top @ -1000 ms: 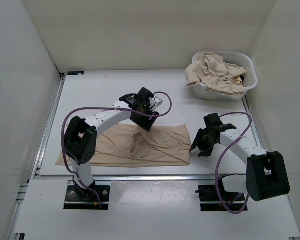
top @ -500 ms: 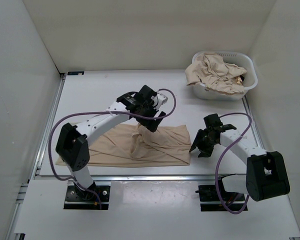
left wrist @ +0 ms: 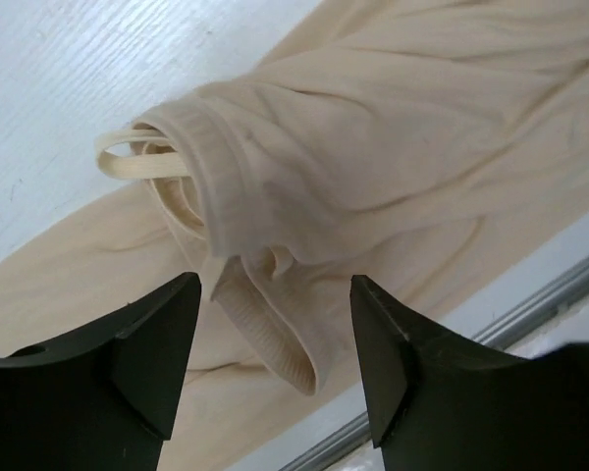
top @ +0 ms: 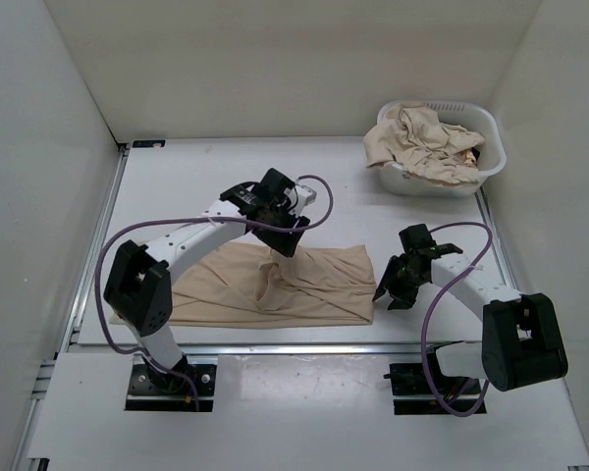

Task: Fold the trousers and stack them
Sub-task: Fold the trousers

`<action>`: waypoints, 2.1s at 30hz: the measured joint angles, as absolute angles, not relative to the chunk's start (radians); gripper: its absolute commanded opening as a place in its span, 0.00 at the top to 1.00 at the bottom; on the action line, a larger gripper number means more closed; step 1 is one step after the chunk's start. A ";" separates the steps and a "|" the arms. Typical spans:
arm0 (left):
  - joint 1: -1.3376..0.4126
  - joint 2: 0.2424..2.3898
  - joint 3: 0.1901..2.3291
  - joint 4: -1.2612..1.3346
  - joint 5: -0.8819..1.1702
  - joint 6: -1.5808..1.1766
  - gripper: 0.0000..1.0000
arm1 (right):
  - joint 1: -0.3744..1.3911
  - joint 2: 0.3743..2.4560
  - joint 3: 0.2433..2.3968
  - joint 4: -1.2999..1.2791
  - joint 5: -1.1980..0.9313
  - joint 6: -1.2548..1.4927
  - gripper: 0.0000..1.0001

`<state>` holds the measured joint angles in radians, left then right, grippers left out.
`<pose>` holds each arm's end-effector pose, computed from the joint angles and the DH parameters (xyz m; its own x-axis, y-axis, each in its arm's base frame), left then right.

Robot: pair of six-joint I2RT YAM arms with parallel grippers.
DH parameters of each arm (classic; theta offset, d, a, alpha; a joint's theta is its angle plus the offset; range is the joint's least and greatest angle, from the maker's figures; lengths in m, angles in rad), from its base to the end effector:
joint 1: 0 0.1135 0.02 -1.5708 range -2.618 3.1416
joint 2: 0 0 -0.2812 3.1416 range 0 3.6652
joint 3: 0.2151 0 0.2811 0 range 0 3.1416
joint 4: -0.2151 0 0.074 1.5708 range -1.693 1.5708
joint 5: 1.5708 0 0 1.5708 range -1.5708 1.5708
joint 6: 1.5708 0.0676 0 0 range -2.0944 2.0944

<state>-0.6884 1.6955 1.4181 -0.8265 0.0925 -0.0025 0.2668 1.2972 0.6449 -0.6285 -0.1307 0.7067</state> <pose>0.3043 -0.2584 0.2488 -0.6913 0.5655 -0.4499 0.6630 0.7440 -0.0836 0.2282 0.0715 0.1301 -0.8960 0.4225 -0.1364 0.3741 0.8839 0.2807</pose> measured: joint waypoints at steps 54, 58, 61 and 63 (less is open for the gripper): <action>-0.544 1.782 1.263 -1.288 0.385 -0.002 0.86 | 0.295 1.297 0.624 -0.628 -0.123 0.699 0.45; -0.496 1.789 1.257 -1.285 0.388 -0.001 0.86 | 0.298 1.295 0.624 -0.628 -0.129 0.689 0.45; -0.459 1.803 1.250 -1.256 0.389 -0.001 0.86 | 0.310 1.269 0.624 -0.629 -0.141 0.665 0.44; -0.450 1.810 1.244 -1.235 0.389 -0.002 0.79 | 0.319 1.242 0.624 -0.628 -0.160 0.646 0.43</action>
